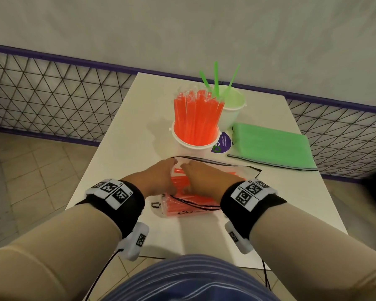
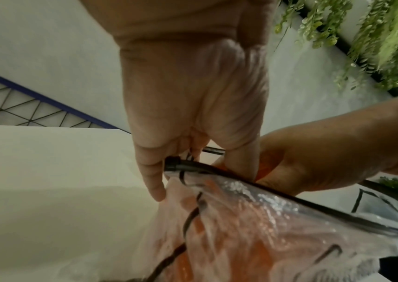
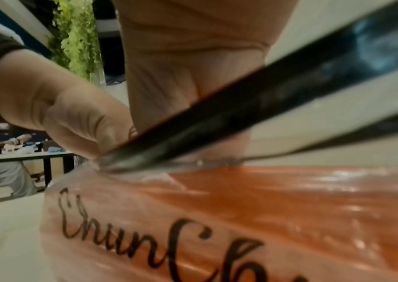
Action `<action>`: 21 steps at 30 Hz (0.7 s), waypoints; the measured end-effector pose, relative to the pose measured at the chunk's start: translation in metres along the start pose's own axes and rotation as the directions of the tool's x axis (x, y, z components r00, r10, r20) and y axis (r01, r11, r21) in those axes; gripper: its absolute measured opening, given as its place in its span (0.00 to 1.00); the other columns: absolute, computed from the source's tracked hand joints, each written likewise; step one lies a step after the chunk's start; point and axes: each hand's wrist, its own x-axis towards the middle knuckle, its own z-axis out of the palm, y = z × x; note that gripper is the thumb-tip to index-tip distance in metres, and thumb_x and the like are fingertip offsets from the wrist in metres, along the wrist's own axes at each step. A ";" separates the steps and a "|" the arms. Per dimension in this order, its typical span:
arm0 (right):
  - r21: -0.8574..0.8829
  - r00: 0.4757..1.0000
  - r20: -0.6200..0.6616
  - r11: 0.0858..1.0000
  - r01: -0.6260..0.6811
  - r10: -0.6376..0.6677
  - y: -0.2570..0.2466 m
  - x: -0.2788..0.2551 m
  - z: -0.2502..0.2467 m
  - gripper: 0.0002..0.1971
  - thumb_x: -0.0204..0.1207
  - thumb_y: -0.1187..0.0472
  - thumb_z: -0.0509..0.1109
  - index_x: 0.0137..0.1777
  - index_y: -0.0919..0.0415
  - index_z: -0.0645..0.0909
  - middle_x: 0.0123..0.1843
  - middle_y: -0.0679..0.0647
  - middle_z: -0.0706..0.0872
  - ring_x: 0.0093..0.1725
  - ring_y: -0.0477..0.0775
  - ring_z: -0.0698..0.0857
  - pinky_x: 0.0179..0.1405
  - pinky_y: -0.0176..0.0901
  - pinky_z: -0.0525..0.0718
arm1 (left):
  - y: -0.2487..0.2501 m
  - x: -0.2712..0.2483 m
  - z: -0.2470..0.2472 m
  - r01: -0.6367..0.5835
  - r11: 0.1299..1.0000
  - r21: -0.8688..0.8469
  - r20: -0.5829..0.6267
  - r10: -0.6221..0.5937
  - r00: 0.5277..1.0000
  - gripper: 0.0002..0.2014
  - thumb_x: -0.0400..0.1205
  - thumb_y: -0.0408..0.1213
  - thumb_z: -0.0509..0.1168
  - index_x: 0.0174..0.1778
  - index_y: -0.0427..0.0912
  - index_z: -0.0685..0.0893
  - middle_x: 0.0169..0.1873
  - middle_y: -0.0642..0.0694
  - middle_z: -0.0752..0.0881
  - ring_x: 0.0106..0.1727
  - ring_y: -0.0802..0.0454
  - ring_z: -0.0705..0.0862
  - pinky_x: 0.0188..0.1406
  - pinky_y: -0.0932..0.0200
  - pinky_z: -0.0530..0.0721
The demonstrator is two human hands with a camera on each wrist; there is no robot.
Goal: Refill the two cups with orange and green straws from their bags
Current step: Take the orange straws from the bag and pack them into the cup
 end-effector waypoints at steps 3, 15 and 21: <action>-0.048 1.000 0.018 0.999 -0.007 0.007 0.000 0.005 0.003 0.28 0.76 0.47 0.71 0.70 0.63 0.73 0.62 0.60 0.78 0.58 0.61 0.81 0.53 0.47 0.76 | 0.001 0.001 0.000 0.001 1.000 0.003 0.012 -0.001 1.000 0.53 0.69 0.28 0.77 0.86 0.46 0.52 0.81 0.45 0.64 0.71 0.45 0.75 0.60 0.57 0.81; 0.050 0.996 -0.062 0.996 0.071 -0.068 0.010 0.001 -0.013 0.07 0.76 0.60 0.69 0.52 0.58 0.78 0.52 0.55 0.83 0.50 0.57 0.80 0.44 0.44 0.70 | -0.007 0.003 -0.008 -0.002 0.999 -0.039 0.013 0.002 1.000 0.52 0.69 0.25 0.75 0.85 0.49 0.53 0.74 0.43 0.72 0.59 0.48 0.77 0.49 0.60 0.77; 0.244 0.989 -0.116 0.963 0.115 -0.089 0.006 -0.010 -0.034 0.07 0.80 0.60 0.68 0.49 0.52 0.72 0.47 0.47 0.80 0.47 0.51 0.79 0.44 0.43 0.73 | -0.012 0.008 -0.006 -0.070 0.996 -0.052 -0.042 0.068 0.997 0.35 0.68 0.28 0.76 0.71 0.50 0.74 0.54 0.48 0.83 0.53 0.47 0.83 0.45 0.59 0.83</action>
